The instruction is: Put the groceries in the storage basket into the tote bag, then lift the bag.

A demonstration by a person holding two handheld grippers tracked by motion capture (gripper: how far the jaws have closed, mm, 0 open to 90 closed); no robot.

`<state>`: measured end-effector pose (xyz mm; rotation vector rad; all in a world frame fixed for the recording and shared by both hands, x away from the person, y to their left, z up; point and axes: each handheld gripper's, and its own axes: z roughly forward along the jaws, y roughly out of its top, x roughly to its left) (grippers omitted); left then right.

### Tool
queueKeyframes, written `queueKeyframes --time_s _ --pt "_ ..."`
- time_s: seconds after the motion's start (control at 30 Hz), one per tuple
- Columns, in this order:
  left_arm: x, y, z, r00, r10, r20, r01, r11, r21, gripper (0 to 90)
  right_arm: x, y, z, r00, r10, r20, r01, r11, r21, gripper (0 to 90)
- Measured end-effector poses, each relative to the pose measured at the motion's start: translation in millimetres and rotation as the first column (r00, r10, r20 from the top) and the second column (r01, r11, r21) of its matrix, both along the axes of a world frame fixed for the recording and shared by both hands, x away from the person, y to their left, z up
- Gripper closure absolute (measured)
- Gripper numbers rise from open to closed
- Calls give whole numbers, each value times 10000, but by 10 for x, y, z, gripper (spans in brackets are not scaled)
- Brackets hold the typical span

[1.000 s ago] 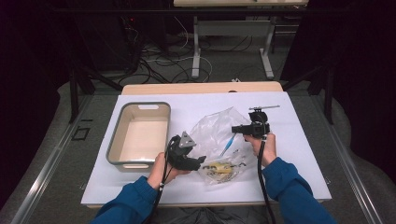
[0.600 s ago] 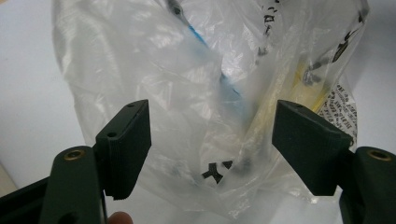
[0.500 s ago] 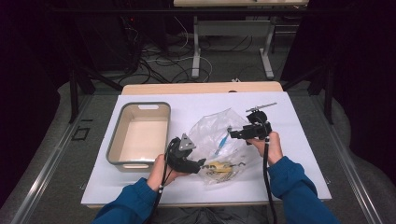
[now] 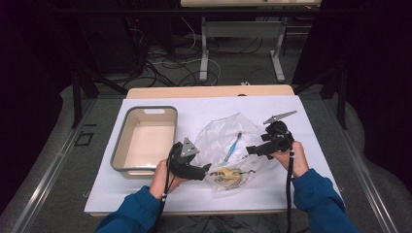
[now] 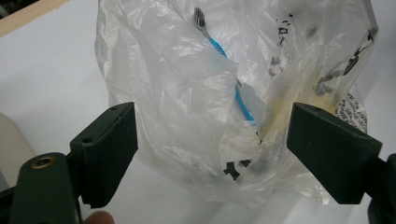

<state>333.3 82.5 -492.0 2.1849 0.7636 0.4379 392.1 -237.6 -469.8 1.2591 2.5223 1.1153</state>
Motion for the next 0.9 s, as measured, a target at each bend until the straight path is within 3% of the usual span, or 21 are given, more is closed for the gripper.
queueKeyframes --time_s 0.17,0.47,0.7,0.9 --pt "7 12 5 9999 103 5 -103 9999 -24 153 -32 -68 -1 9997 212 -118 -213 9997 -87 29" --pt "13 39 36 9998 178 47 -178 9998 -38 152 -69 -146 16 9990 454 -57 -455 9988 -187 4" --pt "46 73 107 9989 447 132 -447 9990 -24 163 -86 -187 76 9994 231 -238 -235 9996 -160 3" --pt "106 16 218 9975 584 391 -587 9982 73 188 -90 -239 143 10000 83 -15 -84 9992 -387 23"
